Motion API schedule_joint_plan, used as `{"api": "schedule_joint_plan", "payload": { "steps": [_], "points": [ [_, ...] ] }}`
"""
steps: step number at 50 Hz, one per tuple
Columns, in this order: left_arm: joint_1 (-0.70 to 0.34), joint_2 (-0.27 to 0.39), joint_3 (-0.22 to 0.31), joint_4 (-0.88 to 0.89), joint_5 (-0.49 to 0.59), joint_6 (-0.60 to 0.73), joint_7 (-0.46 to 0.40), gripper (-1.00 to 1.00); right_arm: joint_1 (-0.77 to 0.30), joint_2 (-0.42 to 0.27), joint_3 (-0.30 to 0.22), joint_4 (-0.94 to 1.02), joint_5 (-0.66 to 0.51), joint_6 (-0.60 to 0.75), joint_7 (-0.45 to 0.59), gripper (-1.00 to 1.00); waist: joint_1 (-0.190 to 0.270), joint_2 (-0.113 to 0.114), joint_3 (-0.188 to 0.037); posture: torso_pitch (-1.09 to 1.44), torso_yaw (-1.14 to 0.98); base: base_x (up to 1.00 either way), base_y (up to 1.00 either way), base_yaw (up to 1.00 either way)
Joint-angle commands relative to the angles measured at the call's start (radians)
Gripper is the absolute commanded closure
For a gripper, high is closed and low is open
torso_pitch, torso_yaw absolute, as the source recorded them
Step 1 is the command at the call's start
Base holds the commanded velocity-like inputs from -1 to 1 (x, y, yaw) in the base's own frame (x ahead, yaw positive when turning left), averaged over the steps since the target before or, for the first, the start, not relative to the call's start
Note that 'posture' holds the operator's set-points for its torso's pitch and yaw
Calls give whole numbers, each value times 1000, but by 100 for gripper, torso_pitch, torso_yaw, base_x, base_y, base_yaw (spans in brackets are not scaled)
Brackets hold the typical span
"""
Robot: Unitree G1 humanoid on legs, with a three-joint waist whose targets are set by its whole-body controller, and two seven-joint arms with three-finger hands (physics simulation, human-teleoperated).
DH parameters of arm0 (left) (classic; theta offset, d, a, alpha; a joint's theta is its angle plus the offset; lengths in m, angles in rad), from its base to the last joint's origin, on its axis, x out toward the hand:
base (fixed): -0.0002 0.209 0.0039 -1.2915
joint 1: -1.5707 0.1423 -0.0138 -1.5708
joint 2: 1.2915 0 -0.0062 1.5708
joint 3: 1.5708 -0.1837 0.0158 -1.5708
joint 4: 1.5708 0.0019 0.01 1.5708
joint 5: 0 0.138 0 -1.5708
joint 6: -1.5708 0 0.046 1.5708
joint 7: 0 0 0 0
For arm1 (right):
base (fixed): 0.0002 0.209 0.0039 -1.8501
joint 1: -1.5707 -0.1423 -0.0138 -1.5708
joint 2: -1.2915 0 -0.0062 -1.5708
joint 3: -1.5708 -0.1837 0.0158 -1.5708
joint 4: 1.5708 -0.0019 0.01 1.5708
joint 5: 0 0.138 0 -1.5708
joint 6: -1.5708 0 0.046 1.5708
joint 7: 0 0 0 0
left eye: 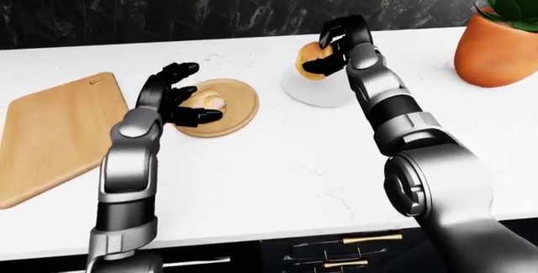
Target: Place all breads on the cutting board.
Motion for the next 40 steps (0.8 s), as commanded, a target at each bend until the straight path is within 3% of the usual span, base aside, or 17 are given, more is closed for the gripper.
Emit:
{"api": "schedule_joint_plan", "payload": {
  "steps": [1,8,13,17,21,26,32,35,40],
  "points": [
    [-33,11,7,-35,16,-40,2,-50,-46,-11,-1,-48,0,-32,-11,100,0,2,-33,0,0,0,0,0],
    [-34,0,-8,-26,52,-58,-9,-48,-42,-12,-2,-49,4,-37,-14,100,0,0,-34,0,0,0,0,0],
    [-30,-7,-6,-22,70,-67,-14,-32,-42,-11,-2,-51,7,-36,-16,100,0,0,-34,0,0,0,0,0],
    [-33,-10,-5,-20,79,-67,-16,-32,-41,-11,-2,-50,8,-37,-17,100,0,0,-35,0,0,0,0,0],
    [-30,-9,-1,-4,85,-81,-15,-11,-41,-10,-2,-50,9,-39,-19,100,0,0,-35,0,0,0,0,0],
    [-25,-8,1,9,92,-100,-11,-14,-39,-9,-1,-51,10,-39,-19,100,0,1,-36,0,0,0,0,0],
    [-45,-6,3,23,97,-96,-1,12,-41,-9,-1,-49,11,-39,-19,100,0,1,-37,0,0,0,0,0],
    [-45,-4,4,45,100,-119,8,7,-40,-9,-1,-48,11,-41,-19,100,1,1,-36,0,0,0,0,0],
    [-66,-3,6,64,102,-121,22,24,-42,-10,-1,-51,11,-41,-21,100,0,1,-36,0,0,0,0,0]
  ]
}}
